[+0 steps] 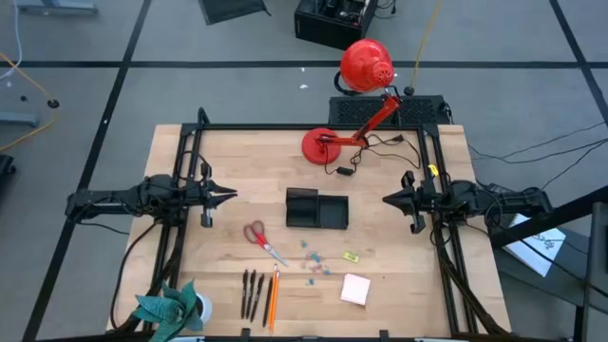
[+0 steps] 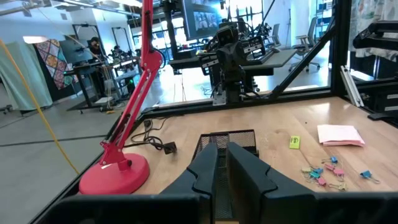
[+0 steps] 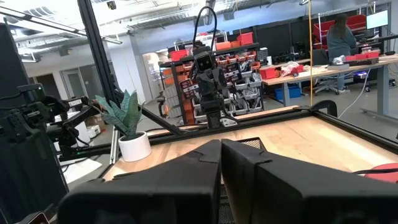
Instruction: Pick and place office supplies into organizer
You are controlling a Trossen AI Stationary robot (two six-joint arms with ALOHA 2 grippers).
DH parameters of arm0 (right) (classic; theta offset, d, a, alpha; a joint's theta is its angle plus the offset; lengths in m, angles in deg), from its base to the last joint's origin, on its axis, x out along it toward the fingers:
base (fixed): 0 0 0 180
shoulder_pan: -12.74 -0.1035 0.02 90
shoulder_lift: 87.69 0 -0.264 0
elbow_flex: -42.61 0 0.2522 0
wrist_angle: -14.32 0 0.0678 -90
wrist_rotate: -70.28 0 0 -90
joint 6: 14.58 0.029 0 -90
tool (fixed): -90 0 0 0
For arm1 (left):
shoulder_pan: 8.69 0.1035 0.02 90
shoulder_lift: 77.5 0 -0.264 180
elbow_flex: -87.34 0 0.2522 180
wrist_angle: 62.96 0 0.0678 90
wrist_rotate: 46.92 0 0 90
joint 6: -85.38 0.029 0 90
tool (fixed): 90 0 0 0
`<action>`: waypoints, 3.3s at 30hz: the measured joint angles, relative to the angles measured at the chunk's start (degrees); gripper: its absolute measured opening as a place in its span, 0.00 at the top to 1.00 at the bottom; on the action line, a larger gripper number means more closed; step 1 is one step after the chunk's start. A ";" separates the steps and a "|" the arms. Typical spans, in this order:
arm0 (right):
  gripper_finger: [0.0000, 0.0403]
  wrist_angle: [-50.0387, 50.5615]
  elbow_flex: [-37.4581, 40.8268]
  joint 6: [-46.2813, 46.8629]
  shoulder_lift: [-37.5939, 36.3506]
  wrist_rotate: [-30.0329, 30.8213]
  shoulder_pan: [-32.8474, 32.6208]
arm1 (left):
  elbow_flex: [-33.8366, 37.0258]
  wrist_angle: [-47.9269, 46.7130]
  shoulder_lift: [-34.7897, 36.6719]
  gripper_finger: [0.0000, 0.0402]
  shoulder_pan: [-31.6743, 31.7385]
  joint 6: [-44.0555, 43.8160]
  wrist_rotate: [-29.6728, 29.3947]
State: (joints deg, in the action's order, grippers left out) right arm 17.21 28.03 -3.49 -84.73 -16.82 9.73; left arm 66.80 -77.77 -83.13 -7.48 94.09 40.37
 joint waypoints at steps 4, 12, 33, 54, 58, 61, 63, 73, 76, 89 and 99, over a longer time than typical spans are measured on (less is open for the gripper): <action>0.99 0.01 -0.02 0.00 0.00 0.00 0.01 | 0.00 0.00 0.00 0.90 0.00 0.00 0.02; 0.99 0.01 0.00 0.00 0.00 0.00 0.00 | 0.00 0.01 0.02 0.90 -0.01 0.00 0.00; 0.99 0.00 -0.01 0.00 0.00 0.02 0.00 | 0.00 0.00 0.01 0.90 -0.01 0.00 0.00; 0.99 0.01 -0.02 0.00 0.00 0.00 0.00 | 0.00 0.00 0.01 0.90 -0.02 -0.20 0.02; 0.99 0.00 -0.01 0.00 0.00 0.01 0.00 | 0.00 0.01 0.00 0.90 -0.01 -0.20 0.02; 0.99 -0.11 -0.02 -0.08 0.00 0.02 0.00 | 0.00 0.00 0.00 0.90 -0.01 -0.20 0.02; 0.99 -1.02 0.00 -0.31 0.00 0.00 0.01 | 0.00 0.00 0.00 0.90 0.00 -0.20 0.01; 0.99 -5.61 0.00 0.20 -0.02 0.00 0.02 | 0.00 0.00 0.00 0.90 -0.02 -0.20 0.02; 0.99 -5.60 0.00 0.20 0.00 0.00 0.02 | 0.00 0.04 0.00 0.90 0.00 -1.83 0.02; 0.99 -6.96 -0.17 -6.25 0.30 0.03 -0.22 | 0.00 0.26 0.02 0.90 -0.02 -4.92 0.01; 0.93 -7.45 -4.13 -5.33 12.57 1.90 -12.47 | 0.00 1.68 0.00 0.90 -0.02 -3.22 -0.31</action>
State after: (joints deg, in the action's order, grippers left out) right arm 9.76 23.90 -8.82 -72.16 -14.92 -2.73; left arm 66.80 -76.09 -83.13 -7.50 90.88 40.06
